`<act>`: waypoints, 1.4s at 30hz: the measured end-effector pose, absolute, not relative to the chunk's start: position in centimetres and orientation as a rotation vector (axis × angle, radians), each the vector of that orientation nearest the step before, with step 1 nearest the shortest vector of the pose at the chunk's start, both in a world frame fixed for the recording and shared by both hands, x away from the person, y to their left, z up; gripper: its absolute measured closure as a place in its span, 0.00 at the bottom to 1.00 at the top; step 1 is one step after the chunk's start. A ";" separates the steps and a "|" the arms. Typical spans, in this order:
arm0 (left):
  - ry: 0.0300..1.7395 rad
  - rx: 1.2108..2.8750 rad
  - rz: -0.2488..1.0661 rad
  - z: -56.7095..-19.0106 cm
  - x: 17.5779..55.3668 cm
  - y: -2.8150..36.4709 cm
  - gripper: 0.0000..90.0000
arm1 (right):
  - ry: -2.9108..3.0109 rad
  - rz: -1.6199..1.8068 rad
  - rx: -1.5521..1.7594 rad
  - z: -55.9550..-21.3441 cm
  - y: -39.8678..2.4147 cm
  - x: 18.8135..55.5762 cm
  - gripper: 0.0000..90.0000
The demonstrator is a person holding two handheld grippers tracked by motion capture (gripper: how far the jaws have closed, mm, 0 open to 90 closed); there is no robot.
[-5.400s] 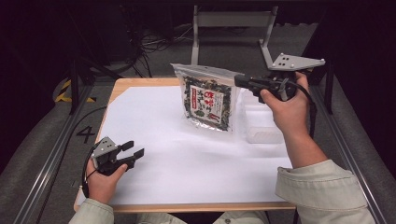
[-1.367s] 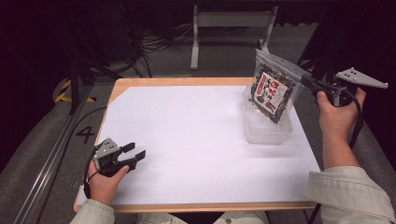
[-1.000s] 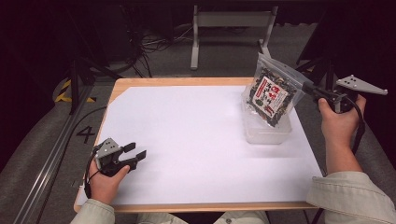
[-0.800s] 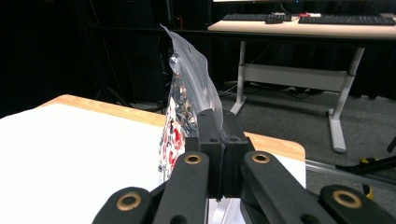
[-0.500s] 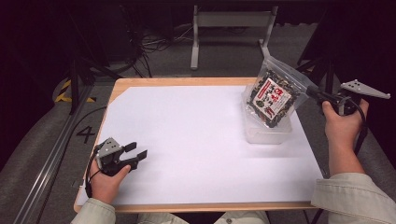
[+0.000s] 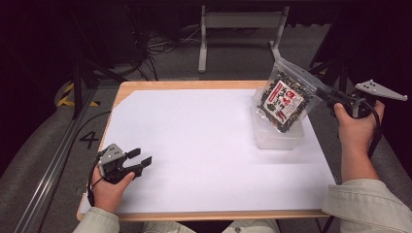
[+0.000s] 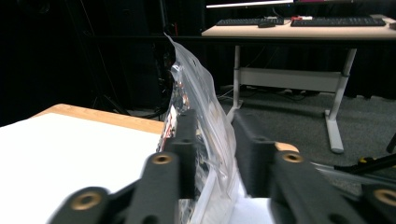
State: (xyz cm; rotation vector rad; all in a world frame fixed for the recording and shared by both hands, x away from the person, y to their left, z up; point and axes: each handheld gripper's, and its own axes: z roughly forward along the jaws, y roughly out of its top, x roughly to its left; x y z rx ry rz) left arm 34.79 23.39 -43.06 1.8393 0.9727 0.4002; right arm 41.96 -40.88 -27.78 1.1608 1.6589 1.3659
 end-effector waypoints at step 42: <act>0.901 1.886 0.369 -42.0 33.8 22.8 0.23 | 2.067 1.596 0.770 -29.7 -29.0 35.9 0.24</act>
